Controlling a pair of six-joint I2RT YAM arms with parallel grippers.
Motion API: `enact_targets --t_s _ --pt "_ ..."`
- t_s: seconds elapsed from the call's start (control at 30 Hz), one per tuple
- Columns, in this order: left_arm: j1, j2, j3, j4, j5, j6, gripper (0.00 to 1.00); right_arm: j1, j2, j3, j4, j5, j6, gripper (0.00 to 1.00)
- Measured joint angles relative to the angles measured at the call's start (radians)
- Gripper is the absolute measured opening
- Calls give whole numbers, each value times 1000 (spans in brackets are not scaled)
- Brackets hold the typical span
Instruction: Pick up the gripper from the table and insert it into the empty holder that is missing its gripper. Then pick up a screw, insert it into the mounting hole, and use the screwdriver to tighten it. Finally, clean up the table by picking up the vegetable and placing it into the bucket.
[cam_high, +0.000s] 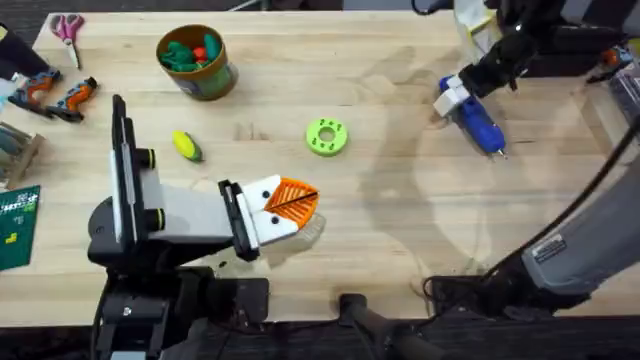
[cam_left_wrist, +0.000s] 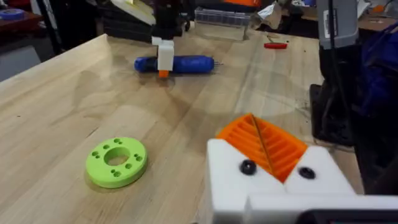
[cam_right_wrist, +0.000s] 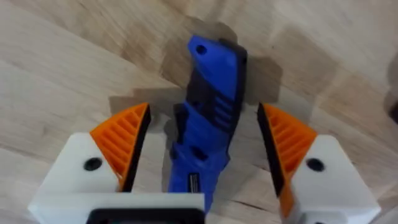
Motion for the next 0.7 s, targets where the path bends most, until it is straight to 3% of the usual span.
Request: enact_targets --t_s 0.37,0.4,0.6,0.7 --pt "0 0 0 0 0 0 6 -36 36 0 -5 -31 10 965" --pt "0 0 0 0 0 0 6 -36 36 0 -5 -30 9 879" --pt "0 0 0 0 0 0 6 -44 39 0 7 -12 8 62" --pt "0 0 0 0 0 0 6 -46 40 0 6 -10 8 26"
